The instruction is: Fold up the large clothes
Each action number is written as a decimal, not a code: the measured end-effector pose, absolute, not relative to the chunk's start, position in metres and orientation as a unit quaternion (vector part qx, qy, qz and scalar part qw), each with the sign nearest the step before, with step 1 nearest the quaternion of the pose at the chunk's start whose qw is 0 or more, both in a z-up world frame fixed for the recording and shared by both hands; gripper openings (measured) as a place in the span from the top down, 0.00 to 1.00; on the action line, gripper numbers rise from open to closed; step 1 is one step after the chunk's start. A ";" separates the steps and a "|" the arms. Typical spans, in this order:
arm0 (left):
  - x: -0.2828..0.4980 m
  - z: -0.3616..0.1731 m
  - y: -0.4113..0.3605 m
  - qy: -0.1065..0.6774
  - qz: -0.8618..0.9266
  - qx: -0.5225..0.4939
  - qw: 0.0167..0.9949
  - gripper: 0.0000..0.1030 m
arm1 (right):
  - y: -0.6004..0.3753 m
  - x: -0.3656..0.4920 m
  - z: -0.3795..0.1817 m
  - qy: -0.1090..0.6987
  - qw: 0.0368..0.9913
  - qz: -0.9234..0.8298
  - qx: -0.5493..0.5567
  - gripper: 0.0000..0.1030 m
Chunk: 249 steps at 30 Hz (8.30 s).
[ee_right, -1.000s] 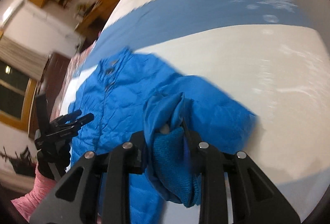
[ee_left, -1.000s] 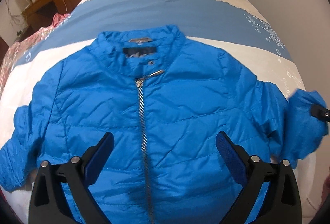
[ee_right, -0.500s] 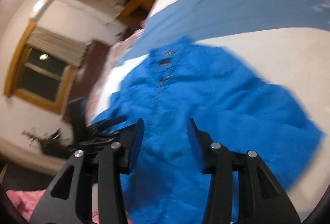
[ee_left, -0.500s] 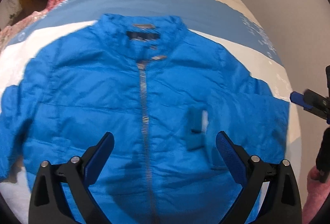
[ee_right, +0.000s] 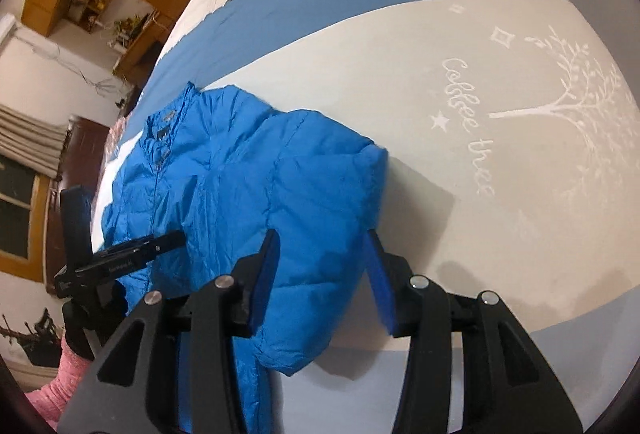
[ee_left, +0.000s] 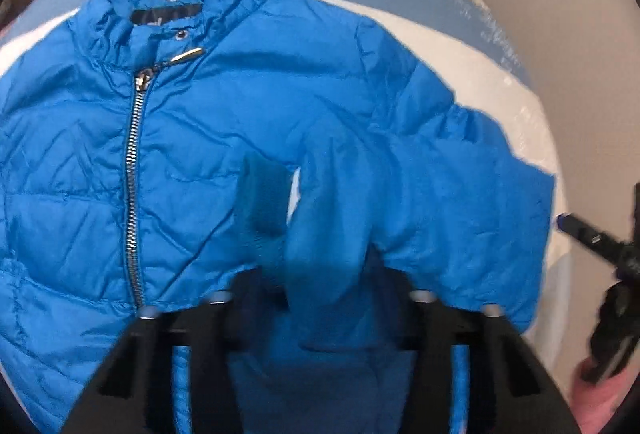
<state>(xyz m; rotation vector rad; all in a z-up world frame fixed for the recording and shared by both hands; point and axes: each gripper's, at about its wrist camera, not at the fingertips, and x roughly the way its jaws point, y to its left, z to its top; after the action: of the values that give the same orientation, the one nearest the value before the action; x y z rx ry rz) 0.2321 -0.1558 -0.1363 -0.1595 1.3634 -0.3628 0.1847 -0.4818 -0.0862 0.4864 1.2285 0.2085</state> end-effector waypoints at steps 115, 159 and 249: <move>0.019 -0.153 0.465 0.453 0.294 -0.407 0.736 0.33 | -0.255 0.211 -0.096 0.623 0.772 0.075 0.105 0.45; 0.226 -0.056 0.040 0.444 -0.105 -0.115 0.882 0.82 | -0.310 0.196 -0.107 0.621 0.765 0.070 0.156 0.43; 0.294 -0.139 0.033 0.528 -0.084 -0.011 0.845 0.51 | -0.269 0.280 -0.128 0.600 0.784 0.076 0.138 0.70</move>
<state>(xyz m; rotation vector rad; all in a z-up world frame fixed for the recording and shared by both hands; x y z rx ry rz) 0.2937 0.0329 -0.1388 -0.0225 1.1146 -0.1770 0.2803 -0.2691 -0.1285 0.2980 1.2956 0.1638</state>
